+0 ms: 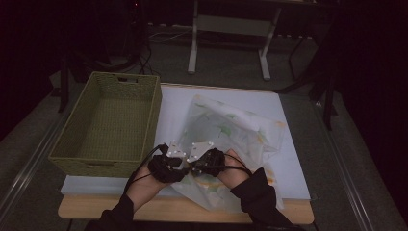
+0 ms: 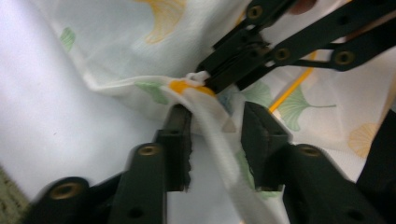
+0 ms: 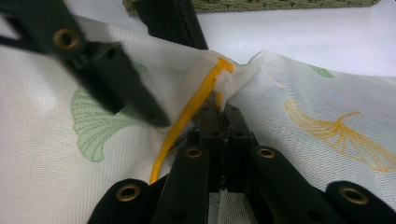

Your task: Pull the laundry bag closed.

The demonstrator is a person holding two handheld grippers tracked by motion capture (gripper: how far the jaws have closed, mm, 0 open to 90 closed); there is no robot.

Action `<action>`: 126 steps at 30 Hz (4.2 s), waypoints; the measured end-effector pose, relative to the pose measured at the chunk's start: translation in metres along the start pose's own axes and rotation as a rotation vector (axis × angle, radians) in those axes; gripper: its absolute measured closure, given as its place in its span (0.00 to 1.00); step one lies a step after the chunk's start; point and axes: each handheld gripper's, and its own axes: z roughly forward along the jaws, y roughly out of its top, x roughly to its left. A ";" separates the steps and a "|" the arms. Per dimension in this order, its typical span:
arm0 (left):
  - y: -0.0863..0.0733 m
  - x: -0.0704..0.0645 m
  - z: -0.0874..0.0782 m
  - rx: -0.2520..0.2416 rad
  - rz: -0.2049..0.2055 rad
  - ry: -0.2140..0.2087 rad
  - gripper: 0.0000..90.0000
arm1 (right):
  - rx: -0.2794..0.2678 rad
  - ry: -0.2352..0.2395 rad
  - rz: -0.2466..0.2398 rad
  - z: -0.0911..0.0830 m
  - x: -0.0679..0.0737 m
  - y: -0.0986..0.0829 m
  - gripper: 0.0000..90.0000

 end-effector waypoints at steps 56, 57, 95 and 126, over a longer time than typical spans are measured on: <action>0.001 -0.005 0.000 0.012 0.049 0.098 1.00 | -0.063 0.077 0.136 -0.005 0.000 -0.014 1.00; 0.002 -0.005 0.000 0.014 0.055 0.101 1.00 | -0.064 0.077 0.140 -0.004 0.000 -0.015 1.00; 0.006 0.002 -0.001 0.086 0.007 0.024 0.88 | -0.071 0.066 0.124 -0.002 0.005 -0.012 1.00; 0.010 -0.006 -0.012 -0.006 0.018 0.054 0.99 | -0.128 0.080 0.175 -0.005 0.000 -0.019 1.00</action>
